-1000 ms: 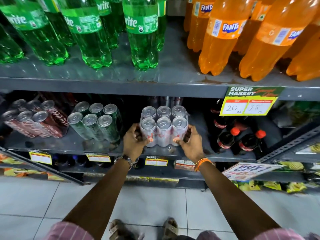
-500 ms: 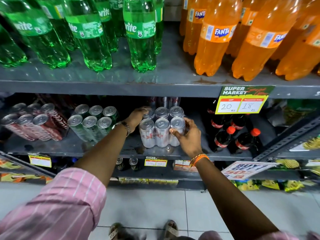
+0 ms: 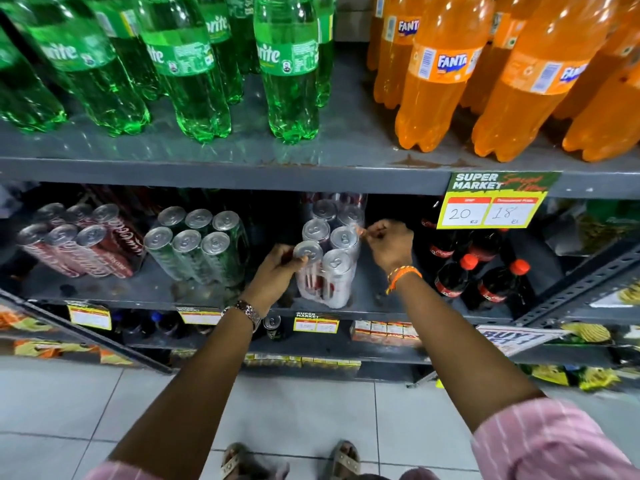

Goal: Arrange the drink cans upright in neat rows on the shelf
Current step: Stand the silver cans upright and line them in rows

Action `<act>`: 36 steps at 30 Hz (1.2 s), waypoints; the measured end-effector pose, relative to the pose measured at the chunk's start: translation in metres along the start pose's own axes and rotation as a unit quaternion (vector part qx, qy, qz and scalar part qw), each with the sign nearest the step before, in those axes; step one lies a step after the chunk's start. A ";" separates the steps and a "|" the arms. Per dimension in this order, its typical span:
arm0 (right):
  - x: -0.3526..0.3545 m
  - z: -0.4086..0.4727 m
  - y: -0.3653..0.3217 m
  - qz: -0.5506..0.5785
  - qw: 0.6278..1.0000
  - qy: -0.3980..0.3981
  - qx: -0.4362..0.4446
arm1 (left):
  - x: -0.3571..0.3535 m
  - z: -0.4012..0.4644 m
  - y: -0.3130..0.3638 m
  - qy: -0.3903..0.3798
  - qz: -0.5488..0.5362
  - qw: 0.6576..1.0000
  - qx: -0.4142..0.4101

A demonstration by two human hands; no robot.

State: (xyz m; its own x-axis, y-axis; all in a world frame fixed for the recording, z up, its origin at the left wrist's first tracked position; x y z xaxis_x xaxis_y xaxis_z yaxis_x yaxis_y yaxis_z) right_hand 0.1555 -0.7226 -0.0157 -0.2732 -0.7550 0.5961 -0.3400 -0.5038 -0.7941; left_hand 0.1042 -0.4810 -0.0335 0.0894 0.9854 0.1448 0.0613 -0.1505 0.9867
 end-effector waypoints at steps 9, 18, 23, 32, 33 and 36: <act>0.022 -0.021 -0.012 0.051 0.998 0.010 0.024 | 0.013 0.050 0.027 0.045 -0.028 0.999 0.000; -0.014 -0.093 -0.004 -0.021 0.995 0.017 0.095 | -0.024 0.111 0.052 -0.073 0.044 0.996 -0.040; -0.007 -0.087 -0.004 -0.018 0.994 0.010 0.107 | -0.019 0.114 0.032 -0.051 0.088 0.994 -0.031; 0.019 -0.040 0.008 0.022 0.997 0.018 0.069 | 0.015 0.071 0.008 0.040 0.043 0.997 -0.042; 0.020 -0.033 0.006 0.018 0.998 0.013 0.058 | 0.016 0.064 0.005 0.051 0.045 0.997 -0.039; 0.022 -0.018 -0.001 -0.002 0.998 0.006 0.055 | 0.015 0.045 0.000 0.076 0.049 0.995 -0.046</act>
State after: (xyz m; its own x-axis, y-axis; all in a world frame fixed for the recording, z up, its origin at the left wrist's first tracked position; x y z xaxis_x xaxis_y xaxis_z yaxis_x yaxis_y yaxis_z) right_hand 0.1337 -0.7310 0.0001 -0.2825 -0.7482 0.6003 -0.2402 -0.5507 -0.7994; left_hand 0.1500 -0.4701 -0.0342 -0.0606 0.9680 0.2433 -0.0315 -0.2455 0.9689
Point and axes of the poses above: each hand's wrist, its own z-axis towards the middle knuckle, its own x-axis out of the back of the hand, y = z × x, the point moved 4 cm from there along z, towards the middle knuckle, and after that the axes turned 10 degrees about -x, right-handed, at the moved point
